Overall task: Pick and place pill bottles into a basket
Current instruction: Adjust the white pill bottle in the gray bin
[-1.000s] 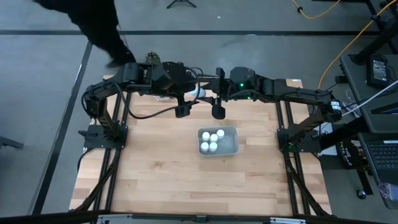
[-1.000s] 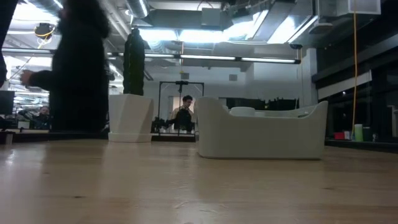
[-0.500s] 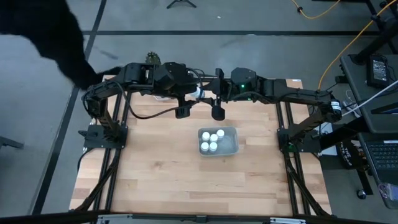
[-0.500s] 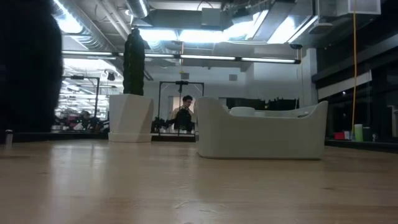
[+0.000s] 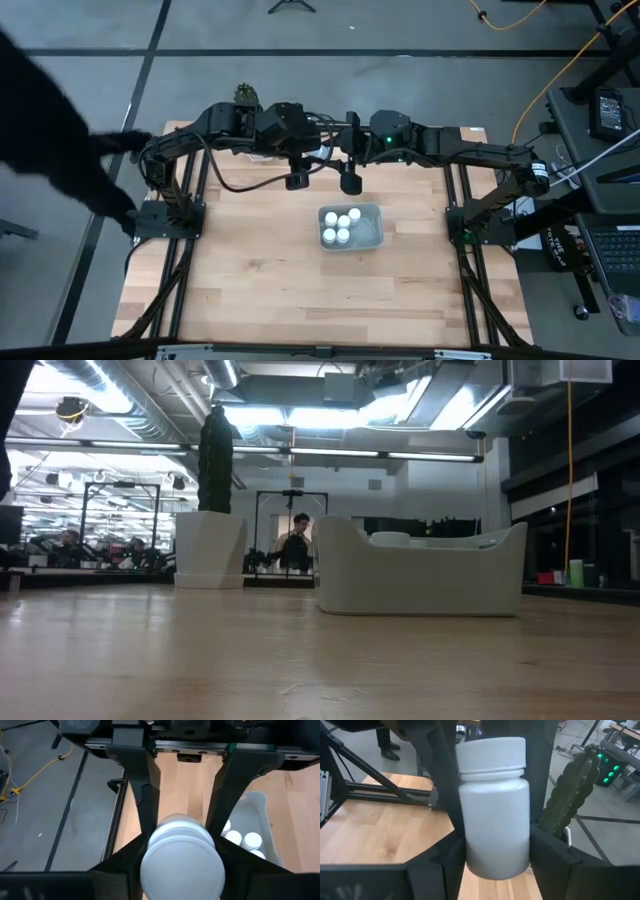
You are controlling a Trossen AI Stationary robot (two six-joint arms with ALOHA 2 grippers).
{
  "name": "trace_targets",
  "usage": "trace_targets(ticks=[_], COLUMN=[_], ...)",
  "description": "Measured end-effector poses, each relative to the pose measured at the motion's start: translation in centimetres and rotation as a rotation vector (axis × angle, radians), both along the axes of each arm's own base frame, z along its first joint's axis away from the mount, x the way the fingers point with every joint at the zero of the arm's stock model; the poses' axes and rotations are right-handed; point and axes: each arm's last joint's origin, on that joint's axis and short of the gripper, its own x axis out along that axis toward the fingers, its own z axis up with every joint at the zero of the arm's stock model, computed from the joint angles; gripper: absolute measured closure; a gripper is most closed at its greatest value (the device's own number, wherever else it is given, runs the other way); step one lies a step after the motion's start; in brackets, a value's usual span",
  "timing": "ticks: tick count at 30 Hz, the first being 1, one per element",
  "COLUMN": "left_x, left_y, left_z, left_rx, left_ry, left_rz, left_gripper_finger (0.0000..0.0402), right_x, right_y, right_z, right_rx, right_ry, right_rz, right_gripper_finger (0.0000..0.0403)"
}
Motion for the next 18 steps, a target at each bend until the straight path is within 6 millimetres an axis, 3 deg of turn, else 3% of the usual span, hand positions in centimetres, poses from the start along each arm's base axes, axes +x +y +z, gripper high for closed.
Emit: trace_targets(ticks=[9,18], left_x=[0.1,0.0], left_y=[0.0,0.1], left_z=[-0.1,-0.2], left_rx=[0.008,0.05], left_ry=[0.011,0.037], left_rz=[-0.013,-0.004], left_gripper_finger=[0.0233,0.0233], right_x=[-0.1,-0.6], right_y=[0.0,-0.3], right_z=[-0.2,-1.2], right_rx=[0.003,0.012], right_ry=[0.024,0.144], right_rz=[-0.005,-0.033], right_gripper_finger=[0.0166,0.0078])
